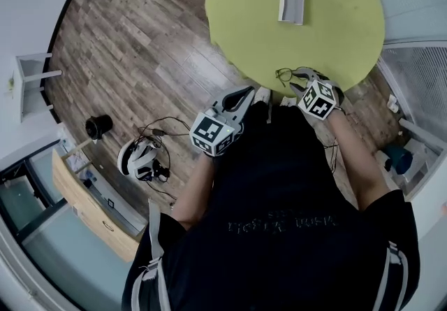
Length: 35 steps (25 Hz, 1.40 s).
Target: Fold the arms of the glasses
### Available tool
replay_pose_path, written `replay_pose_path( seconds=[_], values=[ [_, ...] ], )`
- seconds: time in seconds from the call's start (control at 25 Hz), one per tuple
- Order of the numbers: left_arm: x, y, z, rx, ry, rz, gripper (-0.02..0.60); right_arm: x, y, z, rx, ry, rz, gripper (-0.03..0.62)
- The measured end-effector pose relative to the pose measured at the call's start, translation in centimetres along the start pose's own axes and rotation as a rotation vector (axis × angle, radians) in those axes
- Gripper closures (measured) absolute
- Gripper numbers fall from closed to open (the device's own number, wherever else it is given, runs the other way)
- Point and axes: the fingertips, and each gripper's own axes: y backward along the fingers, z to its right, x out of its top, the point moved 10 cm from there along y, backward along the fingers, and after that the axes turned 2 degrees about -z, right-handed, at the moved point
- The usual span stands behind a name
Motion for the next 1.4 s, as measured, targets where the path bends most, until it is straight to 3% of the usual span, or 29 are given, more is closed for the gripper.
replay_pose_path(
  seconds=[0.08,0.48,0.72,1.12,1.4],
  values=[
    [0.0,-0.2,-0.2,-0.009,0.004,0.006,0.563,0.2,0.5,-0.8,0.016,-0.015,0.007,0.477],
    [0.4,-1.3,-0.5,-0.039,-0.014,0.006,0.563,2.3,2.9,-2.0,-0.006,-0.11,0.116,0.477],
    [0.2,-1.3,-0.5,-0.036,-0.006,0.01,0.563,2.6,2.6,-2.1,0.016,-0.165,0.125,0.477],
    [0.5,-1.5,-0.3,-0.034,-0.009,0.004,0.563,2.7,2.2,-1.6,0.042,-0.239,0.154,0.542],
    [1.2,-1.8,-0.2,-0.041,0.026,0.032,0.563,0.6,2.3,-0.8,0.058,-0.392,0.19,0.551]
  ],
)
